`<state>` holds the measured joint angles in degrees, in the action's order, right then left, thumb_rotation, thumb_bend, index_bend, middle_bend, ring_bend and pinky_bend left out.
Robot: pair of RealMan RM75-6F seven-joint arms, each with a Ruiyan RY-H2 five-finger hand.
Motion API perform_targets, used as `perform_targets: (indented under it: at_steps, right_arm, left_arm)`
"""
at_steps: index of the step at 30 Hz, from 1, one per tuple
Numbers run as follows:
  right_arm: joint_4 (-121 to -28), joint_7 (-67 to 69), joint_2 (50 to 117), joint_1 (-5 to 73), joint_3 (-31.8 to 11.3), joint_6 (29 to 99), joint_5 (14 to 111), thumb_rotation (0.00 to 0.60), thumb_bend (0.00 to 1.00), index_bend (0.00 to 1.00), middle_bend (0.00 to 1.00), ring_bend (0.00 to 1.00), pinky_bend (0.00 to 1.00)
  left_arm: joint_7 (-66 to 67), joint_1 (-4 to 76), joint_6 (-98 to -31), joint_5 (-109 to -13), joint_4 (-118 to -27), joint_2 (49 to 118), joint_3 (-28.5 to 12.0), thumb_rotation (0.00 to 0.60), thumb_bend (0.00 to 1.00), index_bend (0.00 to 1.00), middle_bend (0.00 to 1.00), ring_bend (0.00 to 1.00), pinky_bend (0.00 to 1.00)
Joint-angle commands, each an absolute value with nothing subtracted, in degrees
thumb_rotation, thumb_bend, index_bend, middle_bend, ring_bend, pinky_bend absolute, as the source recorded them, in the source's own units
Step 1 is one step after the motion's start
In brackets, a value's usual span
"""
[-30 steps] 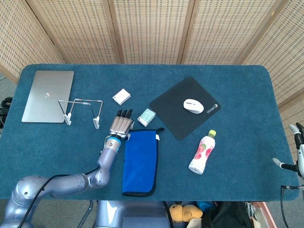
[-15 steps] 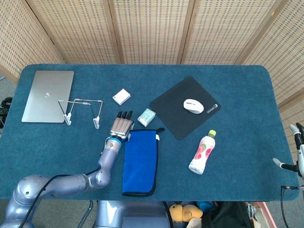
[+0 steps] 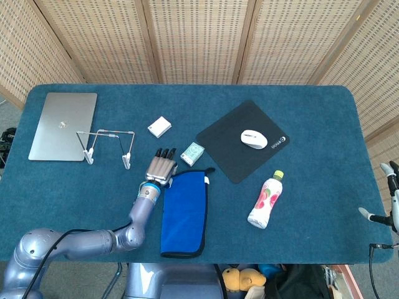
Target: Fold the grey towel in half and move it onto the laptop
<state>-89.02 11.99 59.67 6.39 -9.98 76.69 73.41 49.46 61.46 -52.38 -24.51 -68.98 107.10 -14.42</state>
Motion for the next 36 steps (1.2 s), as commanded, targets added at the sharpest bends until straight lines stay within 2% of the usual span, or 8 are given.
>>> perform_targets:
  at_steps: [1, 8, 13, 16, 27, 36]
  right_arm:
    - [-89.0, 12.1, 59.6, 6.3, -10.0, 76.8, 73.5, 0.6, 0.0, 0.0, 0.0, 0.0, 0.0]
    - [-89.1, 12.4, 59.5, 6.2, -10.0, 77.0, 73.7, 0.6, 0.0, 0.0, 0.0, 0.0, 0.0]
    - [-89.1, 12.7, 59.4, 6.2, -10.0, 77.0, 73.8, 0.6, 0.0, 0.0, 0.0, 0.0, 0.0]
    - [-89.2, 12.8, 59.3, 6.1, -10.0, 77.1, 73.8, 0.6, 0.0, 0.0, 0.0, 0.0, 0.0]
    - [-89.3, 13.3, 59.1, 6.0, -10.0, 77.3, 74.1, 0.6, 0.0, 0.0, 0.0, 0.0, 0.0]
    - [-89.4, 13.9, 58.9, 5.9, -9.9, 77.6, 74.3, 0.6, 0.0, 0.0, 0.0, 0.0, 0.0]
  left_arm:
    - [49.3, 61.5, -53.1, -24.7, -69.3, 107.1, -14.5, 0.6, 0.41, 0.81, 0.0, 0.0, 0.0]
    - [49.2, 61.6, -54.0, -24.9, -69.5, 107.1, -14.5, 0.6, 0.46, 0.83, 0.0, 0.0, 0.0]
    - [49.3, 61.5, -54.1, -25.3, -69.7, 107.1, -14.1, 0.6, 0.57, 0.83, 0.0, 0.0, 0.0]
    - [48.8, 61.4, -54.3, -25.7, -70.3, 106.8, -14.3, 0.6, 0.61, 0.84, 0.0, 0.0, 0.0]
    - [46.7, 60.7, -56.8, -30.5, -74.6, 103.6, -14.8, 0.6, 0.61, 0.89, 0.0, 0.0, 0.0]
    - [45.8, 61.2, -58.8, -32.5, -79.3, 98.8, -17.7, 0.6, 0.61, 0.9, 0.0, 0.0, 0.0]
